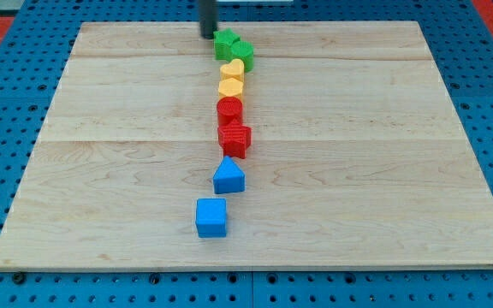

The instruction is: Push the green star to the center left

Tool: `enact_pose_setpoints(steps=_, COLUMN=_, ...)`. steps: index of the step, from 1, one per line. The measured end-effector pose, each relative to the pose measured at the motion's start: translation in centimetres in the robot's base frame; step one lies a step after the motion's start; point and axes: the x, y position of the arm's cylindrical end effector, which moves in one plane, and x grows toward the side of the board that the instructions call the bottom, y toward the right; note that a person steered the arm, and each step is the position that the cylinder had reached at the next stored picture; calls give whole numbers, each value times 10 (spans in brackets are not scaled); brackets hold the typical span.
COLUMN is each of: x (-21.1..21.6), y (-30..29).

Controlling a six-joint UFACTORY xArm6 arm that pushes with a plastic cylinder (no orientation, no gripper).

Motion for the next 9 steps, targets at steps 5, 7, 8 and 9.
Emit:
enact_pose_setpoints(steps=5, x=9, y=25)
enact_pose_setpoints(steps=7, x=34, y=16)
enact_pose_setpoints(steps=8, x=77, y=-63)
enact_pose_setpoints(steps=9, x=54, y=-56)
